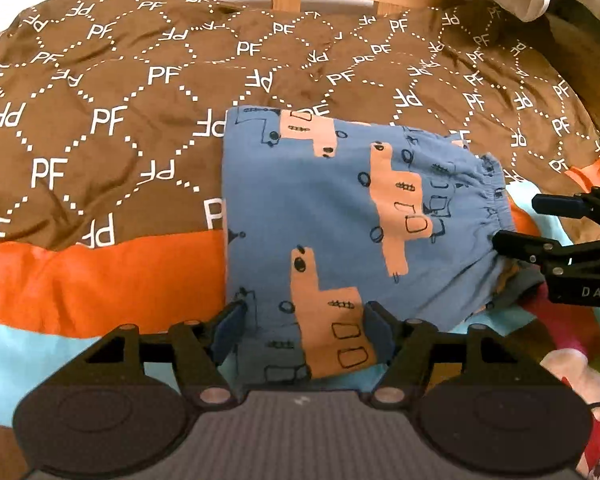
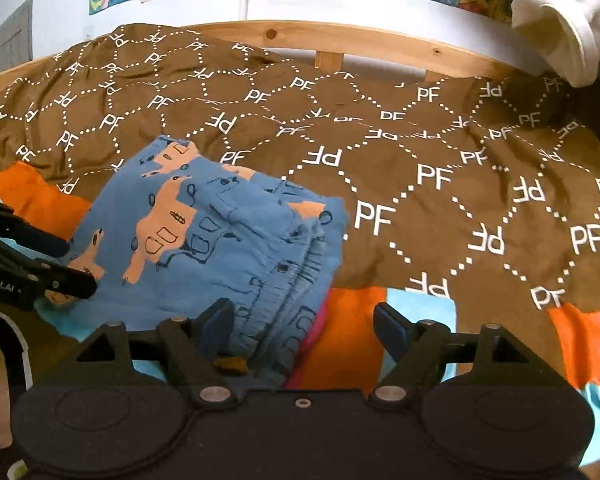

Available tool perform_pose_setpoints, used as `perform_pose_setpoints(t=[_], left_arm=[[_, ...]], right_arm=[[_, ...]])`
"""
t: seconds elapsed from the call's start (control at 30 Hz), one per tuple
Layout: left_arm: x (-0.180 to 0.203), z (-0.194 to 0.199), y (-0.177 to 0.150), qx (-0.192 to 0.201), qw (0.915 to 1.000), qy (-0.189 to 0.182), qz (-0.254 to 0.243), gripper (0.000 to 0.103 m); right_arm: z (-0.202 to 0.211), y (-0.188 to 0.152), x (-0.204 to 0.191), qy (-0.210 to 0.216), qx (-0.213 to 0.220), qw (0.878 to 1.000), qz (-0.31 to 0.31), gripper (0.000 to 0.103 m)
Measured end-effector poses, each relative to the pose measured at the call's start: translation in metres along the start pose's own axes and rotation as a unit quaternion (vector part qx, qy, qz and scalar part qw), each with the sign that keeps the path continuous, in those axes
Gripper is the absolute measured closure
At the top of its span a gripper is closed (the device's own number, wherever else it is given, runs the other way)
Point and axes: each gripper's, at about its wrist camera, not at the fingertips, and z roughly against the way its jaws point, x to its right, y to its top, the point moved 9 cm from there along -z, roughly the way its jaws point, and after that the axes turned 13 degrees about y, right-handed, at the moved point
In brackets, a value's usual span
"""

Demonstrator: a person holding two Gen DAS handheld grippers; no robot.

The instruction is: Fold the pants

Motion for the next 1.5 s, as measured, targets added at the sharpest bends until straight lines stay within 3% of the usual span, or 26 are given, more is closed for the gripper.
perform_pose_setpoints(t=[0.17, 0.4, 0.53, 0.7, 0.9, 1.03, 1.1, 1.3, 1.37, 1.5], left_arm=[[-0.004, 0.002, 0.000, -0.003, 1.0000, -0.004, 0.004, 0.029], [-0.008, 0.004, -0.004, -0.008, 0.9998, -0.003, 0.016, 0.019], [-0.013, 0.007, -0.003, -0.004, 0.9997, 0.002, 0.023, 0.006], [-0.029, 0.014, 0.013, 0.019, 0.9989, 0.014, 0.040, 0.000], [-0.042, -0.003, 0.073, 0.069, 0.9952, 0.045, 0.053, 0.000], [-0.033, -0.046, 0.095, 0.086, 0.9915, 0.098, -0.001, 0.000], [-0.034, -0.063, 0.101, 0.097, 0.9884, 0.116, -0.013, 0.000], [-0.049, -0.053, 0.116, 0.097, 0.9904, 0.063, 0.075, 0.000], [-0.050, -0.051, 0.117, 0.099, 0.9907, 0.063, 0.068, 0.000], [-0.045, -0.060, 0.107, 0.087, 0.9924, 0.082, 0.030, 0.000]], right_arm=[[0.007, 0.000, 0.003, -0.011, 0.001, 1.000, 0.002, 0.020], [0.017, 0.000, 0.003, -0.020, 0.023, 0.999, -0.008, 0.019], [0.022, 0.005, -0.006, -0.021, 0.053, 0.998, 0.007, 0.005], [0.021, 0.014, -0.013, -0.030, 0.085, 0.996, 0.018, 0.001], [-0.001, 0.025, -0.019, -0.037, 0.070, 0.997, 0.019, 0.001], [-0.014, 0.003, -0.016, -0.061, 0.021, 0.997, 0.030, 0.001], [-0.009, -0.006, -0.011, -0.049, 0.027, 0.998, 0.011, 0.001], [0.011, 0.024, 0.006, -0.041, 0.096, 0.994, -0.016, 0.001], [0.000, 0.044, 0.009, -0.037, 0.100, 0.994, -0.016, 0.001], [-0.037, 0.058, 0.013, -0.045, 0.055, 0.997, 0.009, 0.001]])
